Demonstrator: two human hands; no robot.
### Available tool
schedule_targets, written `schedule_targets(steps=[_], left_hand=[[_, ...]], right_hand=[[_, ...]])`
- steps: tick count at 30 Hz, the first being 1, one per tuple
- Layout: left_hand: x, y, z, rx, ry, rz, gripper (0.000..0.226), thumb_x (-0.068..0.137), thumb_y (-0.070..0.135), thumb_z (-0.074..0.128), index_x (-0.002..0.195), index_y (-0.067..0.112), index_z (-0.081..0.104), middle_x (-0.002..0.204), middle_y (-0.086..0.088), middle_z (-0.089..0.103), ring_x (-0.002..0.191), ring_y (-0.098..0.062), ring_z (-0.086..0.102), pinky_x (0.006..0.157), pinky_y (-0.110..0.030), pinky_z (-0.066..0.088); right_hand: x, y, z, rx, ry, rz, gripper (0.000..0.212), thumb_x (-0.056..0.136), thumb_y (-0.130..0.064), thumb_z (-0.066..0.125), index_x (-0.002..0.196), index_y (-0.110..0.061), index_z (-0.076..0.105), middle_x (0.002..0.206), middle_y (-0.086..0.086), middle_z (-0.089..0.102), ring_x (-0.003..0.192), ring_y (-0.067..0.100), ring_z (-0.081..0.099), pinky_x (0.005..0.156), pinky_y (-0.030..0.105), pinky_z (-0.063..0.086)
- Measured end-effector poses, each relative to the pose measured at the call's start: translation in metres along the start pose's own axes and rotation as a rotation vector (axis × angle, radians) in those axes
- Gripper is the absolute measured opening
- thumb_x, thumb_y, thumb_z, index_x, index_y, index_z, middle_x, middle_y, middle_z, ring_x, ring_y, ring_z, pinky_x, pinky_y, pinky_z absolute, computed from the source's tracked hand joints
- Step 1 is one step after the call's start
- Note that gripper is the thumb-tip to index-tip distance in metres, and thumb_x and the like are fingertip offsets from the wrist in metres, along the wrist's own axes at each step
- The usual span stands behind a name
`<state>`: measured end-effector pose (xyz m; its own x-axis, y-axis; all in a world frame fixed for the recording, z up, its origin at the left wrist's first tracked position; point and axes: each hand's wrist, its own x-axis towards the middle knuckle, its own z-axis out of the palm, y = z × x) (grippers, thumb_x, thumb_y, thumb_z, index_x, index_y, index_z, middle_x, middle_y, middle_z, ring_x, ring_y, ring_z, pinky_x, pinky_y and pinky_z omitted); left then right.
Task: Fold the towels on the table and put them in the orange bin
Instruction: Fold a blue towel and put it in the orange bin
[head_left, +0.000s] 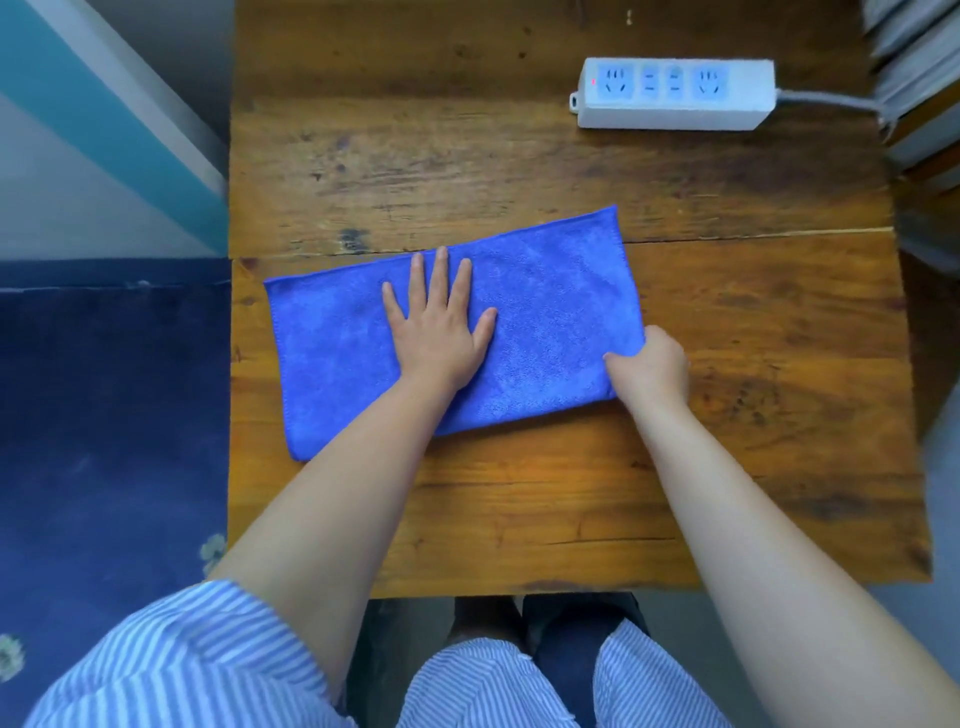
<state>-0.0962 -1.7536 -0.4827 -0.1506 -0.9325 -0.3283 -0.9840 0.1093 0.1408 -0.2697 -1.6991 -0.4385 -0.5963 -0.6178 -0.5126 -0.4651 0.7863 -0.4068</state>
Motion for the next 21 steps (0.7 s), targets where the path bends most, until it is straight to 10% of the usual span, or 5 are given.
schedule_targets(steps=[9, 16, 21], left_hand=[[-0.03, -0.018, -0.013, -0.092, 0.11, -0.08, 0.063, 0.095, 0.039, 0.035, 0.147, 0.014, 0.009, 0.157, -0.002, 0.006, 0.145, -0.018, 0.0, 0.115, -0.044, 0.004], [-0.097, -0.088, -0.008, -0.232, 0.16, -0.241, 0.054, 0.095, 0.022, 0.039, 0.144, 0.009, 0.022, 0.154, -0.005, 0.018, 0.144, -0.019, 0.009, 0.115, -0.038, 0.011], [-0.129, -0.126, -0.011, -0.39, 0.258, -0.399, 0.055, 0.093, 0.015, 0.043, 0.143, 0.002, 0.022, 0.151, -0.011, 0.025, 0.142, -0.024, 0.018, 0.113, -0.034, 0.015]], right_hand=[[-0.005, -0.047, -0.029, 0.377, -0.09, -0.279, 0.034, 0.076, 0.007, 0.048, 0.061, -0.022, 0.036, 0.063, -0.006, 0.041, 0.057, 0.009, 0.035, 0.041, 0.011, 0.027], [-0.093, -0.084, 0.013, 0.296, -0.201, -0.677, 0.032, 0.082, 0.009, 0.045, 0.071, -0.019, 0.032, 0.083, 0.001, 0.041, 0.083, 0.021, 0.038, 0.066, 0.011, 0.032], [-0.143, -0.085, 0.088, -0.01, -0.324, -0.894, 0.026, 0.081, 0.011, 0.039, 0.105, 0.018, 0.043, 0.143, 0.033, 0.021, 0.138, 0.039, 0.018, 0.113, 0.037, 0.013]])
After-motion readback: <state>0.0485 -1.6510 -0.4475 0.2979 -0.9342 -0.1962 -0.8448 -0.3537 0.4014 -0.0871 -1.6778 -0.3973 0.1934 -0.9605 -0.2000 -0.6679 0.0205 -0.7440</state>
